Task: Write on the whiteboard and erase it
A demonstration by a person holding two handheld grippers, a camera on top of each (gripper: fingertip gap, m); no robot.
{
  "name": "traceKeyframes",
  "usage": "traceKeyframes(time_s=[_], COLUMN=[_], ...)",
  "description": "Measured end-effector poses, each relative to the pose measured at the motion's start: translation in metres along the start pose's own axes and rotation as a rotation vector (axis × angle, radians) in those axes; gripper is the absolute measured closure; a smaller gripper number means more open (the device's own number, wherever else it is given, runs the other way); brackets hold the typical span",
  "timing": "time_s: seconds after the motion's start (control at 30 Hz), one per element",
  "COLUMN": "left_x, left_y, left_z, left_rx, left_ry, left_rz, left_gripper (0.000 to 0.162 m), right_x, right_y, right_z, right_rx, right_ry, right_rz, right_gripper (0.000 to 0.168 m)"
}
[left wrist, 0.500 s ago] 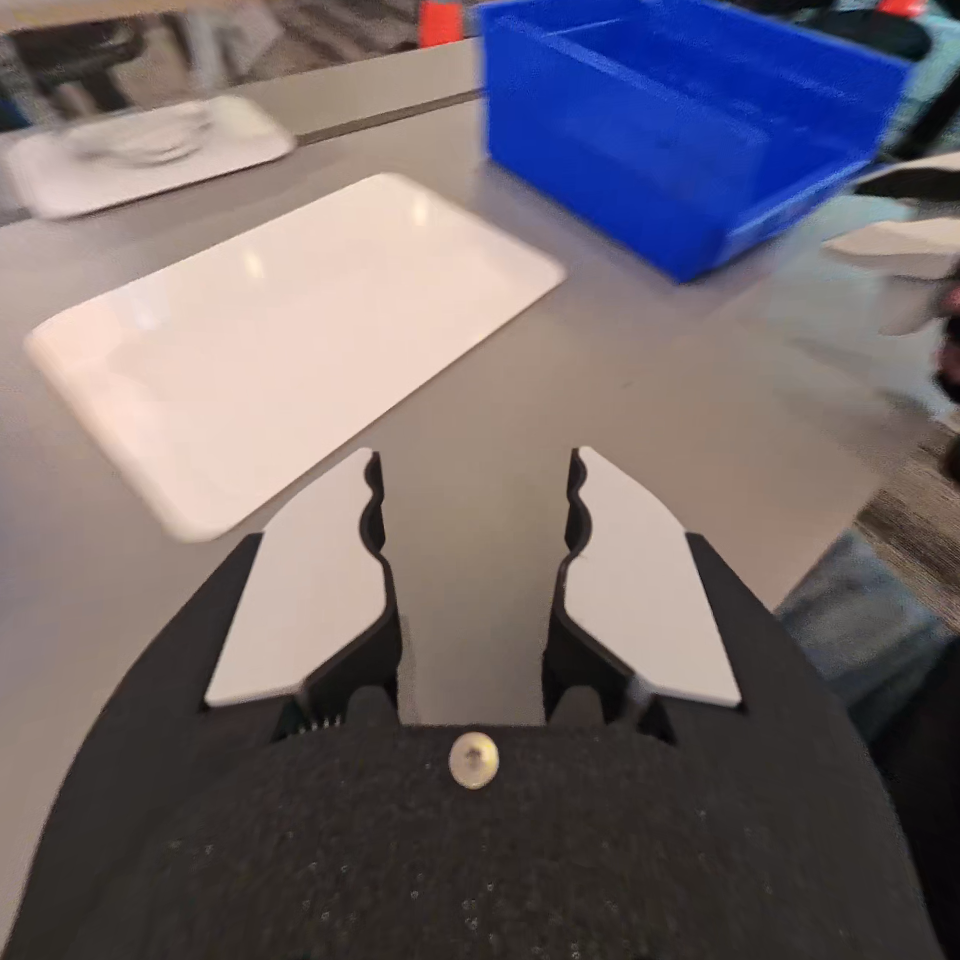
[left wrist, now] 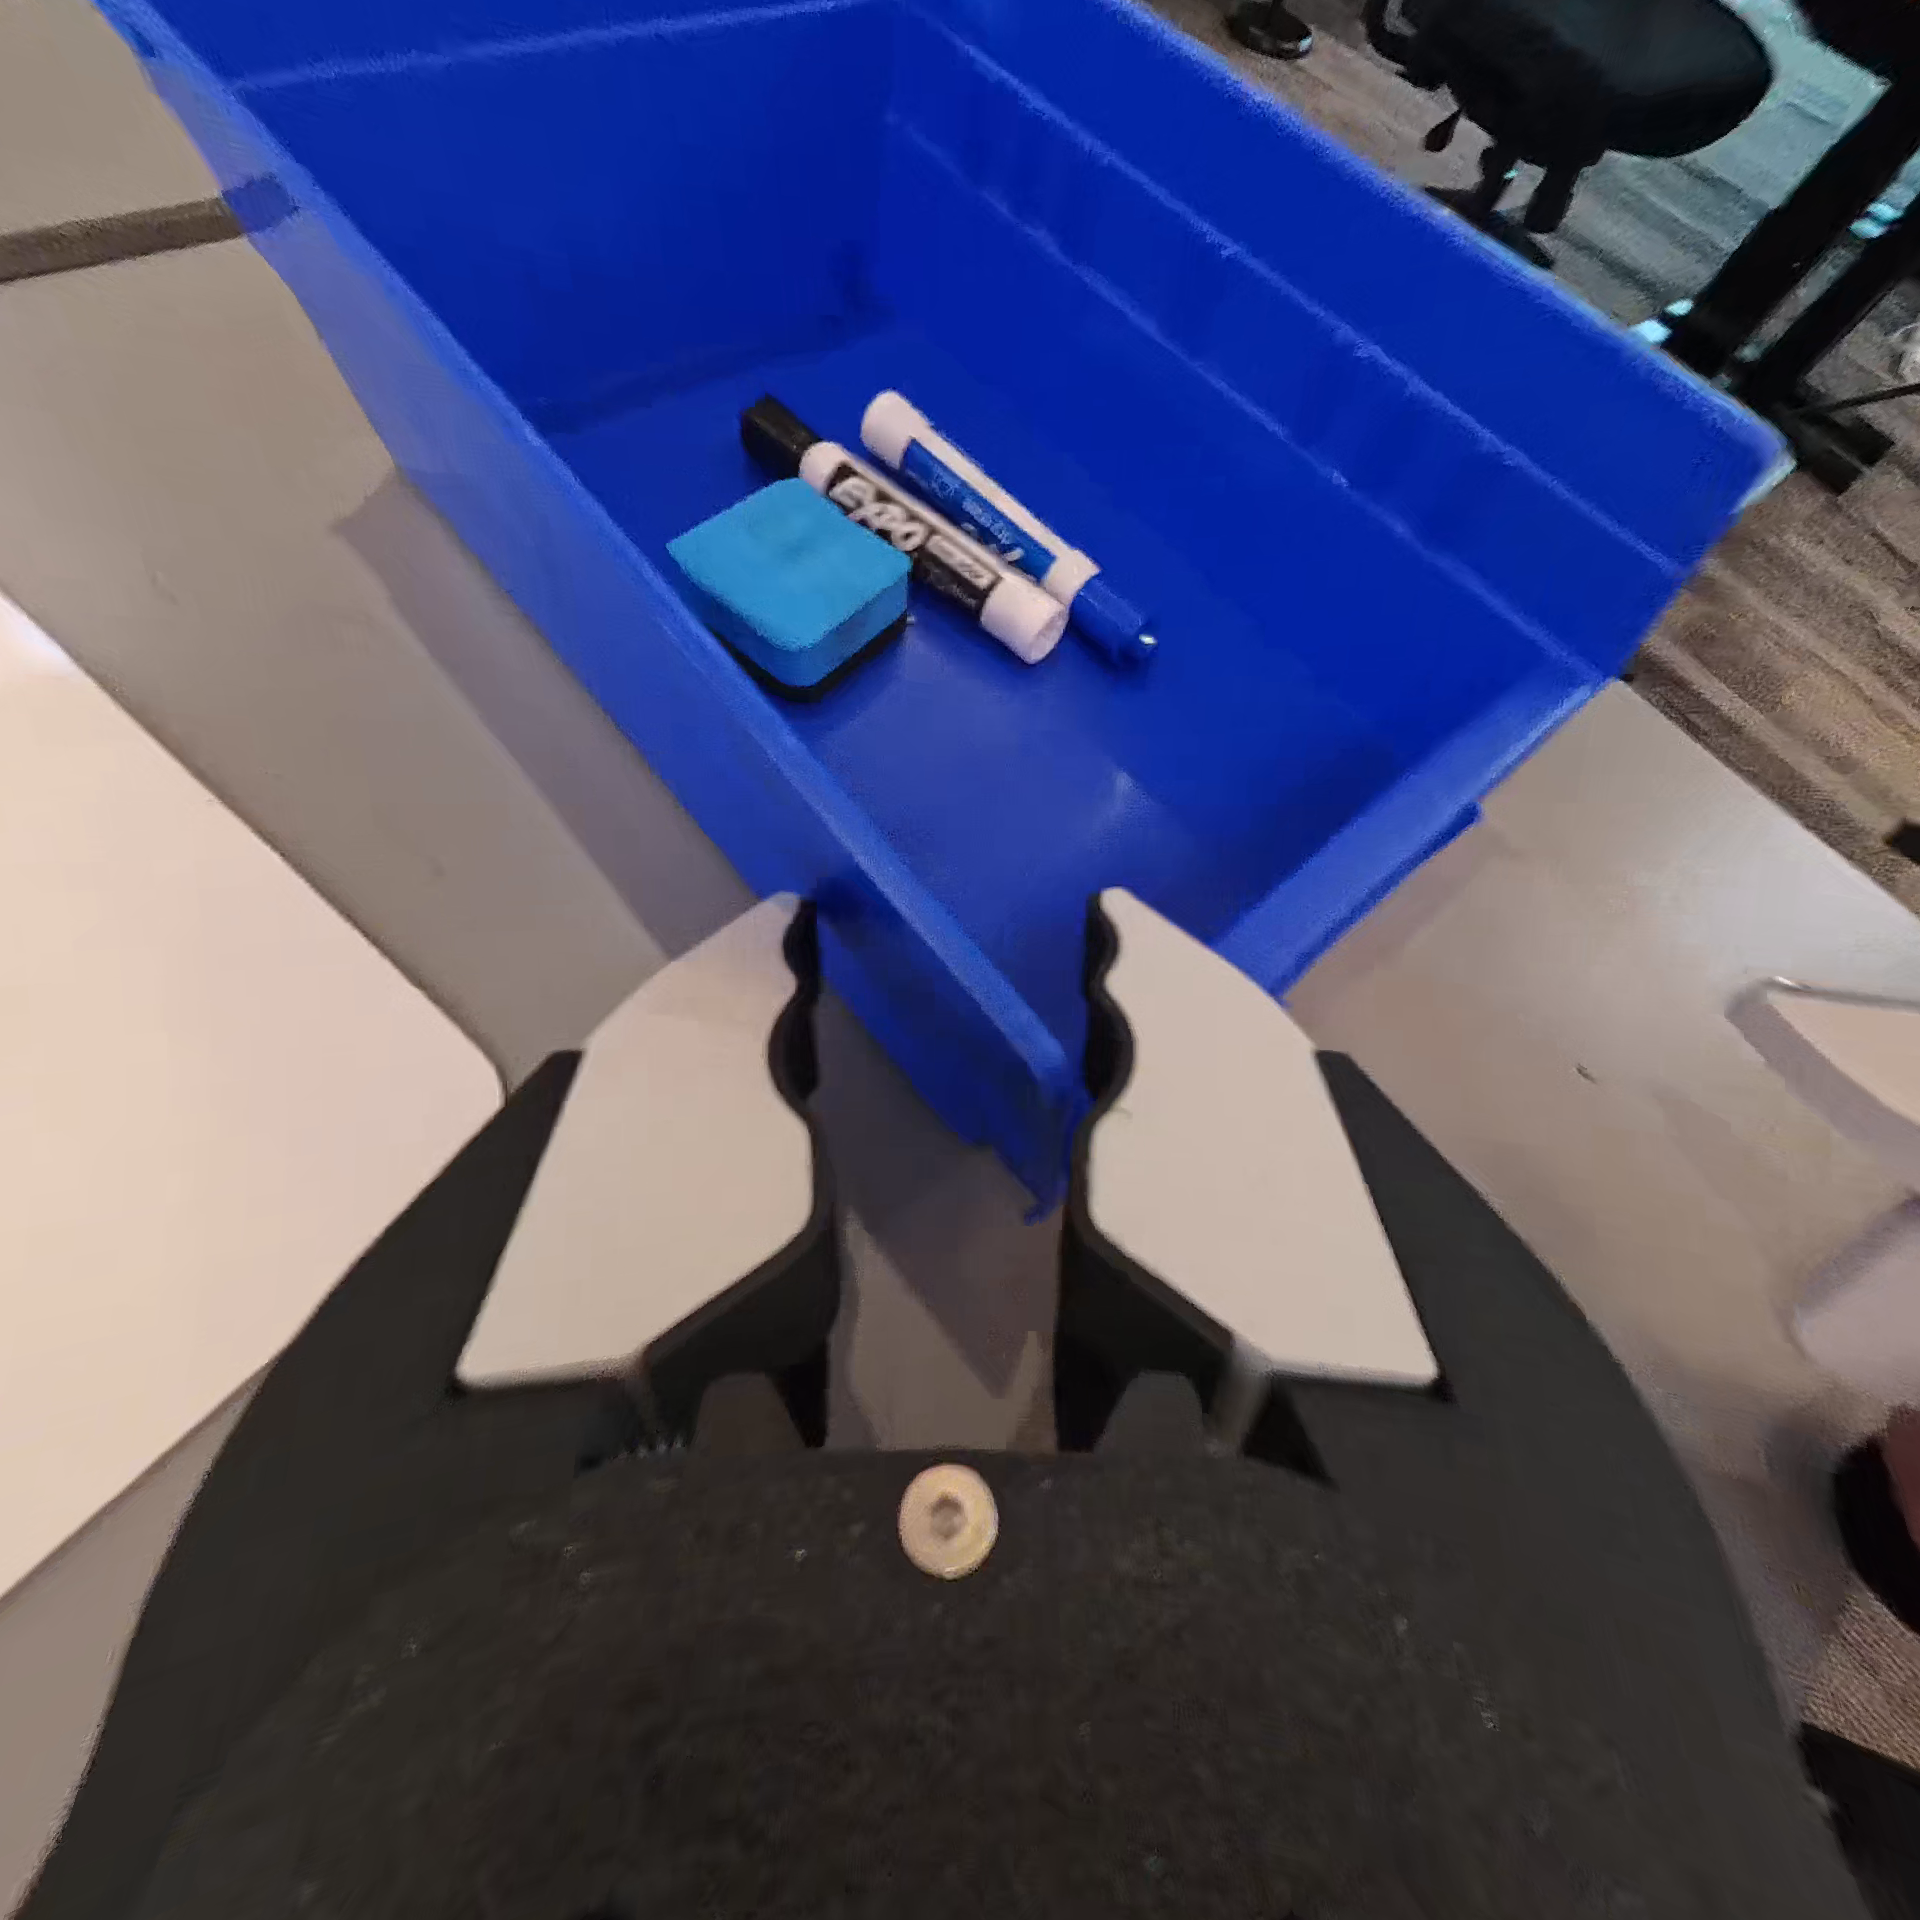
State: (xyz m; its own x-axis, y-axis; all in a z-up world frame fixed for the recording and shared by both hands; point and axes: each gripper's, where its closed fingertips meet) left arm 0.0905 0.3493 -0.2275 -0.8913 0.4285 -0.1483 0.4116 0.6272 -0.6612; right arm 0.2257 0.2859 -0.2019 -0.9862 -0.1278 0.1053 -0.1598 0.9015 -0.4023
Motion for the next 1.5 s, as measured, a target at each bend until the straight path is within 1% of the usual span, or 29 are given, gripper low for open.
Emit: traceKeyframes(time_s=[0.07, 0.17, 0.2, 0.27, 0.33, 0.43, 0.5, 0.53, 0.63, 0.8, 0.87, 0.93, 1.07, 1.23, 1.37, 1.43, 1.5], left_x=[0.010, 0.035, 0.042, 0.049, 0.052, 0.049, 0.045, 0.043, 0.039, 0.048, 0.063, 0.086, 0.150, 0.232, 0.287, 0.309, 0.327], left_y=[0.002, -0.004, -0.006, -0.010, -0.014, -0.021, -0.025, -0.028, -0.034, -0.053, -0.071, -0.096, -0.154, -0.214, -0.254, -0.268, -0.275], left_z=[-0.004, -0.005, -0.004, -0.002, 0.001, 0.007, 0.012, 0.015, 0.021, 0.031, 0.033, 0.033, 0.043, 0.082, 0.112, 0.124, 0.135], left_rx=[0.004, 0.005, 0.004, 0.006, 0.015, 0.021, 0.020, 0.020, 0.013, 0.006, -0.012, -0.047, -0.079, -0.078, -0.061, -0.048, -0.028], left_ry=[0.005, 0.000, -0.016, -0.059, -0.061, -0.054, -0.054, -0.047, -0.036, -0.057, -0.056, -0.061, -0.117, -0.216, -0.272, -0.289, -0.294], left_rz=[-0.049, -0.171, -0.186, -0.180, -0.191, -0.179, -0.165, -0.163, -0.157, -0.160, -0.194, -0.238, -0.346, -0.483, -0.570, -0.584, -0.587], left_gripper=[0.127, 0.145, 0.149, 0.153, 0.156, 0.158, 0.158, 0.158, 0.158, 0.158, 0.158, 0.158, 0.158, 0.159, 0.159, 0.159, 0.159], right_x=[0.002, 0.003, 0.004, 0.004, 0.003, -0.004, -0.007, -0.010, -0.009, 0.010, 0.030, 0.061, 0.143, 0.250, 0.326, 0.356, 0.377], right_y=[0.004, 0.010, 0.013, 0.015, 0.015, 0.015, 0.016, 0.016, 0.017, 0.013, 0.011, 0.011, 0.022, 0.043, 0.054, 0.059, 0.062], right_z=[0.003, 0.009, 0.012, 0.013, 0.012, 0.012, 0.014, 0.014, 0.016, 0.013, 0.007, -0.002, -0.012, -0.008, 0.002, 0.009, 0.018], right_rx=[0.022, 0.060, 0.077, 0.093, 0.091, 0.089, 0.103, 0.112, 0.131, 0.139, 0.127, 0.085, 0.051, 0.077, 0.105, 0.119, 0.141], right_ry=[-0.008, -0.025, -0.035, -0.066, -0.082, -0.052, -0.034, -0.027, -0.027, -0.020, -0.016, -0.028, -0.073, -0.140, -0.174, -0.175, -0.179], right_rz=[-0.001, 0.036, 0.052, 0.101, 0.136, 0.190, 0.210, 0.225, 0.230, 0.191, 0.175, 0.140, 0.015, -0.135, -0.224, -0.255, -0.261], right_gripper=[0.095, 0.097, 0.097, 0.098, 0.101, 0.111, 0.114, 0.125, 0.165, 0.166, 0.166, 0.166, 0.166, 0.166, 0.166, 0.166, 0.166])
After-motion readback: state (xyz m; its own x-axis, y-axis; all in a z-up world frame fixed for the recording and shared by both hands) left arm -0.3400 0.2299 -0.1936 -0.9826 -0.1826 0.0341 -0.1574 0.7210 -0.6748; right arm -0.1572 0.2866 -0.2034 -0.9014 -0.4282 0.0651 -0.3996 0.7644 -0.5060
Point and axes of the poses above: each gripper's, where its closed fingertips meet, y out along the fingers, z out of its underside, x = y × z across the jaws, and after that the axes turned 9 degrees about x, right-handed
